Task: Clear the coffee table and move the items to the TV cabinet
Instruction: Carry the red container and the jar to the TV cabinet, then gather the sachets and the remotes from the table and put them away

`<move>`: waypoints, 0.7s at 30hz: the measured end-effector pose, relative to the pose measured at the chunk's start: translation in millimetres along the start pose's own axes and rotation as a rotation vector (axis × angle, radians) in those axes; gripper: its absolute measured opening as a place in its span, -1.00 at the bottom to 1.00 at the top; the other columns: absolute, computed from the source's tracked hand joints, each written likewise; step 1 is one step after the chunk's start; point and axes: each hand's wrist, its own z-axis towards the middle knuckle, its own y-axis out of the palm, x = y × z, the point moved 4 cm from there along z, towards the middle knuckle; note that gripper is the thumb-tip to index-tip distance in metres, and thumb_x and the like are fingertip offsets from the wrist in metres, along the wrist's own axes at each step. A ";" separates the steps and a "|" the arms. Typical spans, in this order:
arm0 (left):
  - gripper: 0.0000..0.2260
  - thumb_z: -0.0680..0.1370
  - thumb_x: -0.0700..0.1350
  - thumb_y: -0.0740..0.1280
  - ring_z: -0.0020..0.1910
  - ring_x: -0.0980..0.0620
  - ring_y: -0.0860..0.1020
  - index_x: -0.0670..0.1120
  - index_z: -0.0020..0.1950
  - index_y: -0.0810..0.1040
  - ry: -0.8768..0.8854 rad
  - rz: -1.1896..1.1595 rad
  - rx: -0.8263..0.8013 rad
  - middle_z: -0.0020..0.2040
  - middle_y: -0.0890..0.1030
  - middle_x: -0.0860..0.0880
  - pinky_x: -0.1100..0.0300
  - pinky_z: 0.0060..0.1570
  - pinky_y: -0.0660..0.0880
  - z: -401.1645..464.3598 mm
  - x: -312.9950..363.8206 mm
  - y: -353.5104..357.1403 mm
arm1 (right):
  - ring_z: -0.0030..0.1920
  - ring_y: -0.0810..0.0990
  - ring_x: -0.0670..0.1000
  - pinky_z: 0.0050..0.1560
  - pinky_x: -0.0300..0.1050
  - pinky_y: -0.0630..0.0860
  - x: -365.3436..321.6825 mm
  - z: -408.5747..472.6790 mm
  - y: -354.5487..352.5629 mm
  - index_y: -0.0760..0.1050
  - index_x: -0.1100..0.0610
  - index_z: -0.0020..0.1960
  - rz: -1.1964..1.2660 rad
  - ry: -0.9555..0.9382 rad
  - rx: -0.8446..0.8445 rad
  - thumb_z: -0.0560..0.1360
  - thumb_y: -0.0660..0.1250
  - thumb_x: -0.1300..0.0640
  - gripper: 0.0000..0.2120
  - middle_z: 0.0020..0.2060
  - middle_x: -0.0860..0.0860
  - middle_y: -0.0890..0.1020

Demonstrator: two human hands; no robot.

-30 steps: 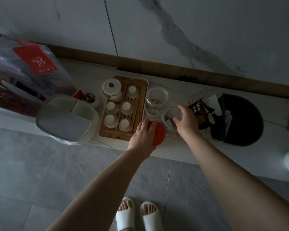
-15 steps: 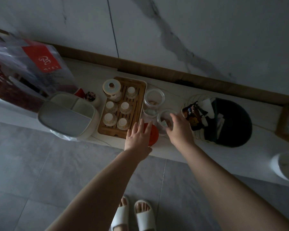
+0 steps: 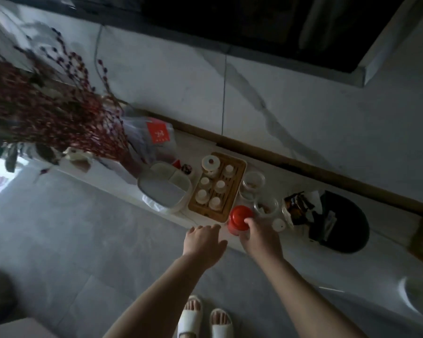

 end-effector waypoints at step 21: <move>-0.61 0.53 0.24 0.13 0.12 -0.04 0.58 0.06 0.19 0.54 -0.694 -0.172 0.319 0.14 0.63 0.02 0.14 0.06 0.48 -311.8 -183.0 -66.7 | 0.25 0.47 0.10 0.24 -0.03 0.33 -281.6 -175.4 42.7 0.39 0.06 0.28 -0.516 -0.865 -0.365 0.56 0.12 -0.05 -0.65 0.21 0.06 0.53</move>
